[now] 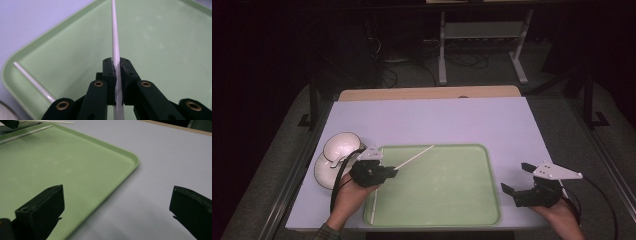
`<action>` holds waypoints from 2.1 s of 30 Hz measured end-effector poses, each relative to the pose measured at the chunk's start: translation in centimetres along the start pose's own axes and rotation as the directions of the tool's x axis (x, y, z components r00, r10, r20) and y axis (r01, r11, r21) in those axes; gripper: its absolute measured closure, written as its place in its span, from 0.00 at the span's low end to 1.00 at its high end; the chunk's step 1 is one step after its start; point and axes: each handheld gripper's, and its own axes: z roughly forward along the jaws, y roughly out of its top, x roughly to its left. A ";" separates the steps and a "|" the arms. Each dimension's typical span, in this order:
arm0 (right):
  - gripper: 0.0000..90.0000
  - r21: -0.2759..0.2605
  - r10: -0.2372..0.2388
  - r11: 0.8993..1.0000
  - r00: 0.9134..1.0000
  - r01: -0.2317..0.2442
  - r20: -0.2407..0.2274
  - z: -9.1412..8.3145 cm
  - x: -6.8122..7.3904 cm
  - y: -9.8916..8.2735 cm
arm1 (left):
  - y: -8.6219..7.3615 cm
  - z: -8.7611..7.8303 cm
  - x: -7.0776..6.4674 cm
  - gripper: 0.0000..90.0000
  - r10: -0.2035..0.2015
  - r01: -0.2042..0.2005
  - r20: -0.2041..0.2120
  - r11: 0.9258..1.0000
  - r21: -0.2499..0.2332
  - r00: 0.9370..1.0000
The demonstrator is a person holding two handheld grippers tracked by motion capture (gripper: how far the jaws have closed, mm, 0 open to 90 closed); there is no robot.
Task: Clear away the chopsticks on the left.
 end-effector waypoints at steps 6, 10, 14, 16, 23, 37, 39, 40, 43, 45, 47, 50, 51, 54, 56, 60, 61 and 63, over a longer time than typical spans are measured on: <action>0.00 -0.001 0.001 1.000 1.000 -0.001 0.000 0.0 0.0 0.0 | 0.7 1.8 0.0 0.93 -0.008 0.008 0.006 1.000 0.022 1.000; 0.00 -0.003 0.001 1.000 1.000 -0.001 -0.001 0.0 0.0 0.0 | 1.1 3.0 -0.4 0.93 0.004 -0.005 0.007 0.999 0.041 1.000; 0.00 -0.004 0.003 1.000 1.000 -0.003 0.001 -0.1 -0.1 0.0 | 1.1 3.8 -0.7 0.93 0.012 -0.013 0.005 0.998 0.063 1.000; 0.00 -0.006 0.003 1.000 1.000 -0.003 0.000 -0.1 -0.1 0.0 | 1.1 4.0 -0.7 0.93 0.008 -0.008 0.003 0.998 0.067 1.000; 0.00 -0.002 0.002 1.000 1.000 -0.002 0.000 -0.1 0.0 0.0 | 0.8 4.3 -0.7 0.93 -0.001 0.001 0.003 0.997 0.074 1.000; 0.00 -0.006 0.004 1.000 1.000 -0.004 0.002 -0.1 -0.1 0.0 | 0.4 5.0 -0.7 0.92 -0.008 0.007 0.007 0.996 0.094 1.000; 0.00 -0.006 0.004 1.000 1.000 -0.004 0.002 -0.1 -0.1 0.0 | 0.4 5.0 -0.7 0.91 -0.008 0.007 0.011 0.996 0.093 1.000; 0.00 -0.006 0.004 1.000 1.000 -0.004 0.002 -0.1 -0.1 0.0 | 0.4 5.0 -0.7 0.91 -0.009 0.008 0.014 0.996 0.093 1.000; 0.00 -0.003 0.004 1.000 1.000 -0.004 0.003 -0.1 -0.1 0.0 | 0.4 5.0 -0.7 0.91 -0.006 0.005 0.015 0.996 0.093 1.000; 0.00 -0.005 0.005 1.000 1.000 -0.005 0.002 -0.1 -0.1 0.0 | 0.4 5.0 -0.7 0.91 -0.006 0.005 0.017 0.996 0.094 1.000; 0.00 -0.005 0.004 1.000 1.000 -0.004 0.002 -0.1 -0.1 0.0 | 0.4 4.9 -0.7 0.90 -0.007 0.005 0.019 0.996 0.093 1.000; 0.00 -0.003 0.005 1.000 1.000 -0.005 0.005 -0.1 -0.1 0.0 | 0.6 4.5 -0.6 0.88 -0.001 0.000 0.026 0.997 0.075 1.000; 0.00 -0.004 0.006 1.000 1.000 -0.006 0.006 -0.1 -0.1 0.0 | 0.8 4.4 -0.6 0.88 0.000 -0.002 0.030 0.998 0.067 1.000; 0.00 -0.004 0.006 1.000 1.000 -0.006 0.007 -0.1 -0.1 0.0 | 1.3 4.1 -0.5 0.94 0.012 -0.015 0.048 0.998 0.057 0.999; 0.00 -0.002 0.004 1.000 1.000 -0.004 0.007 -0.1 -0.1 0.0 | 1.9 4.2 -0.3 0.98 0.019 -0.022 0.060 0.998 0.050 0.998; 0.00 -0.010 0.003 1.000 1.000 -0.003 0.006 -0.2 -0.1 0.0 | 3.0 4.5 -0.2 1.00 0.037 -0.040 0.076 0.998 0.042 0.996; 0.00 -0.010 0.002 1.000 1.000 -0.002 0.006 -0.2 -0.1 0.0 | 3.4 4.7 -0.2 1.00 0.036 -0.040 0.081 0.998 0.039 0.996; 0.00 -0.012 0.002 1.000 1.000 -0.002 0.005 -0.2 -0.1 -0.1 | 4.0 5.2 -0.1 1.00 0.047 -0.051 0.090 0.998 0.034 0.995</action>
